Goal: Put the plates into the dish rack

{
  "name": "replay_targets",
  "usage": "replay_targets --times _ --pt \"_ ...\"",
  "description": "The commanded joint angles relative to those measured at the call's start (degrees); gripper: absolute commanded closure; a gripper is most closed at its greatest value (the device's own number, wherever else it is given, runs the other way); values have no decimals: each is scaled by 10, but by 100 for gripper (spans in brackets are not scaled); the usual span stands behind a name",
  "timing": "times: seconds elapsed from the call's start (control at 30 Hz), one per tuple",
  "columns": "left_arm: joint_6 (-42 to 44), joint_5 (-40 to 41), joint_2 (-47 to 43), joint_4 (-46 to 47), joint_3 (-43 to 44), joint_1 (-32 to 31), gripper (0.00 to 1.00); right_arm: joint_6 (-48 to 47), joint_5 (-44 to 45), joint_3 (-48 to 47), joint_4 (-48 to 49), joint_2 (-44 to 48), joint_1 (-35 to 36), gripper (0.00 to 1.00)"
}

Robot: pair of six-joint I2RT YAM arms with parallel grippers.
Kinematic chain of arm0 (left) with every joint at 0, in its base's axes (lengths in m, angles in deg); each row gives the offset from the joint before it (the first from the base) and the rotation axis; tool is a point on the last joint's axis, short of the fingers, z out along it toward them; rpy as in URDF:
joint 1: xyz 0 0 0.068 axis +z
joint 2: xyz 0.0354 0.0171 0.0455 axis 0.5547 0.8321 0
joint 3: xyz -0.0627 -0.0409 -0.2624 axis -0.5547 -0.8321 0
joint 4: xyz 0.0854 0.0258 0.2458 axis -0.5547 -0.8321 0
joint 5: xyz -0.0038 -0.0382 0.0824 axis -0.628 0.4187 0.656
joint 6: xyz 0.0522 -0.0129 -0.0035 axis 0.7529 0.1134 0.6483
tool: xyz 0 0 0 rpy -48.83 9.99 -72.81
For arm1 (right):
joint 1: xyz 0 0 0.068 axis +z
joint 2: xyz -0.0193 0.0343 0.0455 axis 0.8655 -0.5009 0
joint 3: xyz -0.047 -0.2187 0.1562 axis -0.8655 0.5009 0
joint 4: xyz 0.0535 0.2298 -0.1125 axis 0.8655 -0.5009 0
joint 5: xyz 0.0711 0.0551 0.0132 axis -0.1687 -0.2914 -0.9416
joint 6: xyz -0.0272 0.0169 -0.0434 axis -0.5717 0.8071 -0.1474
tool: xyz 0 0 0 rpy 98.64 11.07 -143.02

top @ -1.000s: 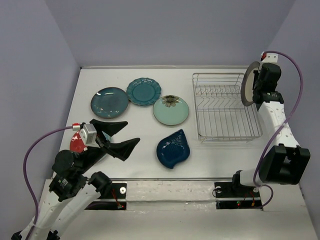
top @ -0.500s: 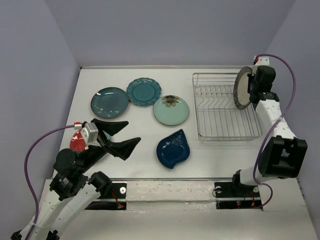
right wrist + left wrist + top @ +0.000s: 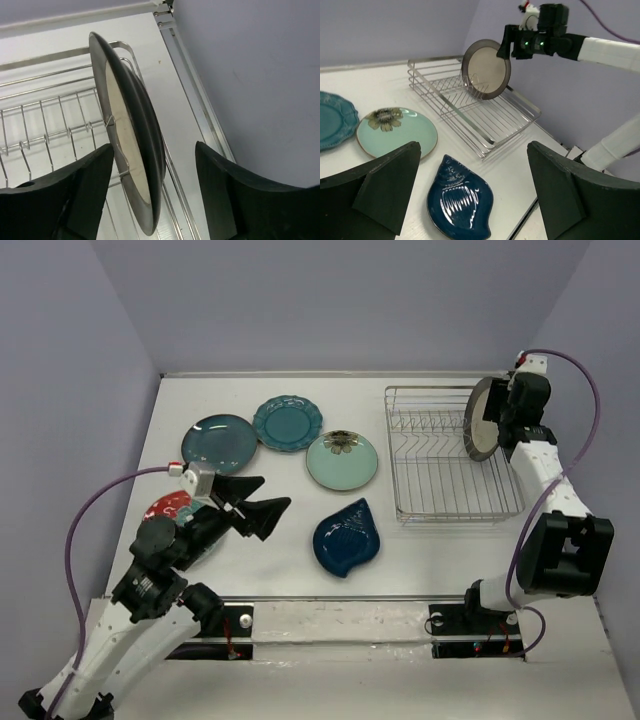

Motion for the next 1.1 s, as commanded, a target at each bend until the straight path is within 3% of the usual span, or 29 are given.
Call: replay_targets --times 0.0,0.17,0.33,0.43,0.5,0.73,0.87,1.07 --pt "-46 9 95 -22 9 -3 1 106 49 -63 -26 29 -1 21" --pt "-90 -104 192 -3 -6 -3 1 197 56 -81 -95 79 21 10" --pt "-123 -32 210 12 -38 -3 2 268 -8 -26 -101 159 34 9" --pt "-151 15 232 23 -72 -4 30 302 -66 26 -95 219 45 9" --pt "-175 33 271 41 -97 -8 41 308 -101 50 -90 261 52 9" --pt "-210 85 438 137 -164 -28 42 324 -253 152 -75 347 89 9" --pt "-203 24 544 194 -148 -35 41 337 -299 206 -60 386 101 10" --pt "-207 18 588 225 -135 -54 41 352 -327 283 -28 399 122 11"
